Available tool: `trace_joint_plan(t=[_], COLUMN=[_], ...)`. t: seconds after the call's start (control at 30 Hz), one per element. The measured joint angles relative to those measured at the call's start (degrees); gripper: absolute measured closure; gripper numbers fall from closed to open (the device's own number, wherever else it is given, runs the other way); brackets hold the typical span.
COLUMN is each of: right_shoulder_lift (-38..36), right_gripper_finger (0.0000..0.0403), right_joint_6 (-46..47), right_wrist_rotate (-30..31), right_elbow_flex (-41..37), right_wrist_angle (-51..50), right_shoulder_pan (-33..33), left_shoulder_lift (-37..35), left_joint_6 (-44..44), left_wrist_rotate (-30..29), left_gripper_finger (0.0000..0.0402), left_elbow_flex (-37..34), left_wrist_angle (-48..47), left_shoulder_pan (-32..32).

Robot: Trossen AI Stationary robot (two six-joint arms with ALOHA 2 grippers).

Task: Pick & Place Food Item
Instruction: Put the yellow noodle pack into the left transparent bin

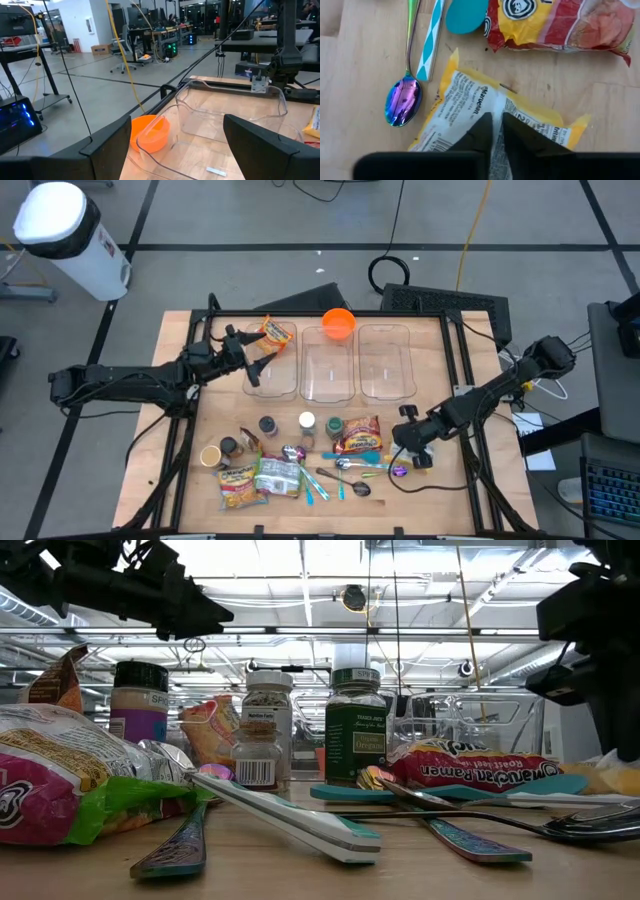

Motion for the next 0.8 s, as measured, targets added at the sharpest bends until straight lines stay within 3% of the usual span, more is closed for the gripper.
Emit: trace_joint_plan(t=[0.2,0.43,0.63,0.8], right_shoulder_lift=[-1.23,-5.23,-10.16,-14.34], right_gripper_finger=[0.0394,0.0400,0.0402,0.0402], right_joint_6=[0.16,-0.77,-8.66,-17.41], right_wrist_rotate=[0.03,1.74,5.69,6.41], right_elbow_flex=[0.99,7.68,10.66,10.97], right_wrist_angle=[-2.09,-6.88,-4.52,3.77], right_shoulder_pan=[-0.02,0.11,0.11,0.11], left_shoulder_lift=[0.00,0.00,0.00,0.00], left_joint_6=[0.00,0.01,-0.18,-3.74], left_wrist_rotate=[0.01,0.01,0.03,0.10], left_gripper_finger=[0.0078,0.0078,0.0078,0.0078], left_elbow_flex=[0.00,0.00,0.00,0.00], left_wrist_angle=[0.01,0.02,0.04,0.04], left_shoulder_pan=[-0.01,0.00,0.00,-0.01])
